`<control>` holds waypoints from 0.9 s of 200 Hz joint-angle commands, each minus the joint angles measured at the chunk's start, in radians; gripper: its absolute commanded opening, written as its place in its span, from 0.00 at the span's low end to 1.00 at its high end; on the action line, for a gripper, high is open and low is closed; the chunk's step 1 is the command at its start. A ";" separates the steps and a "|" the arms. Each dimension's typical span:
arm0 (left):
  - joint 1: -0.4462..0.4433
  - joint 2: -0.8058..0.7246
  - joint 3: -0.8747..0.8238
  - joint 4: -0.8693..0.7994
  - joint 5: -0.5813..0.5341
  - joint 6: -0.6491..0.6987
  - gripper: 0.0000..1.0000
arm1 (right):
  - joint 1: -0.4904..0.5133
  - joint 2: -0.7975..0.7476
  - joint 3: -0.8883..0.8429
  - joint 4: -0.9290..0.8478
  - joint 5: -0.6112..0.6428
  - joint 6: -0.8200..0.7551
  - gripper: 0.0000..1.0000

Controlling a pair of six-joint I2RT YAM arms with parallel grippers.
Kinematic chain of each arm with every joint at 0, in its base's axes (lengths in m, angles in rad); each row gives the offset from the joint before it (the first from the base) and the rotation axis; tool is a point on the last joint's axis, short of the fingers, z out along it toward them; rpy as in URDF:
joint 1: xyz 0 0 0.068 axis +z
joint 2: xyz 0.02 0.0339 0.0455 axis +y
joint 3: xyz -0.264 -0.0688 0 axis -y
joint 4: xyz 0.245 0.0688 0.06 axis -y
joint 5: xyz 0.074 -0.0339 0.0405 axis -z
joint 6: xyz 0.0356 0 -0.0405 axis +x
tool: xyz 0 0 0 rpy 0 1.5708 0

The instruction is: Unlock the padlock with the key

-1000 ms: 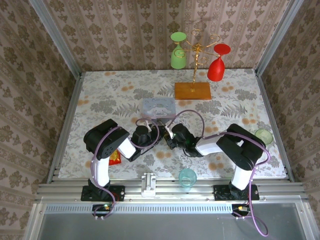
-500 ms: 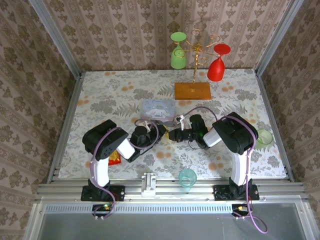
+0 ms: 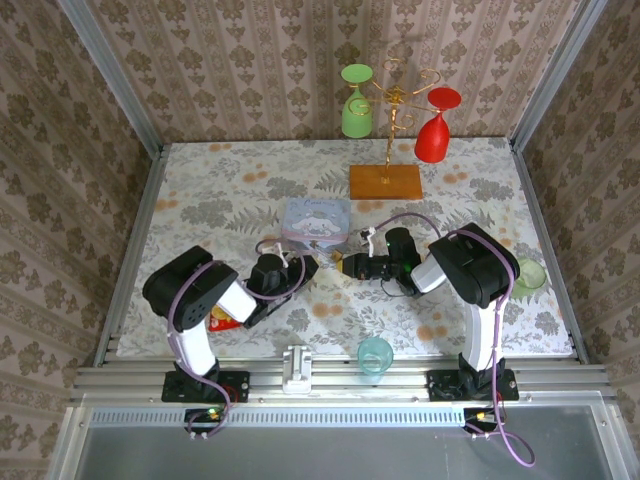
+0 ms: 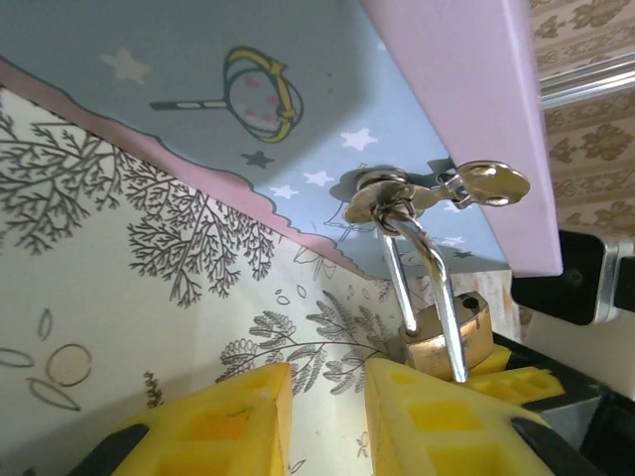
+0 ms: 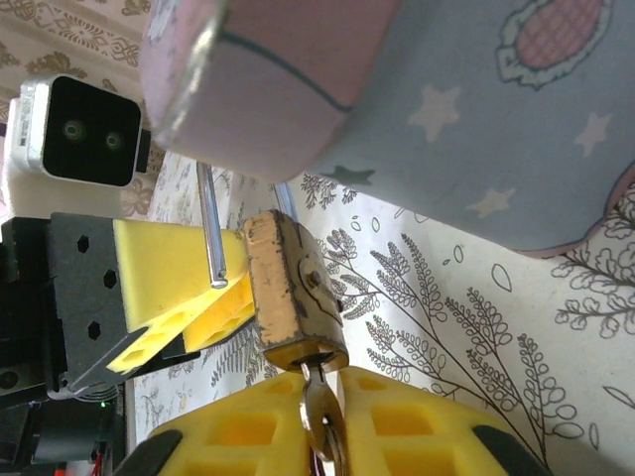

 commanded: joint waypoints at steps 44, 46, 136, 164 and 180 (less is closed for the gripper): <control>0.006 -0.192 0.040 -0.348 -0.068 0.216 0.23 | 0.057 -0.132 0.007 -0.364 0.155 -0.044 0.40; 0.007 -0.203 0.044 -0.365 -0.072 0.224 0.23 | 0.056 -0.139 0.006 -0.375 0.162 -0.044 0.41; -0.032 -0.328 0.225 -0.708 -0.130 0.498 0.33 | 0.107 -0.185 0.193 -0.707 0.446 -0.237 0.51; -0.033 -0.260 0.250 -0.692 -0.103 0.487 0.34 | 0.152 -0.161 0.236 -0.739 0.542 -0.283 0.53; -0.034 -0.268 0.220 -0.658 -0.119 0.469 0.33 | 0.191 -0.154 0.263 -0.791 0.615 -0.326 0.54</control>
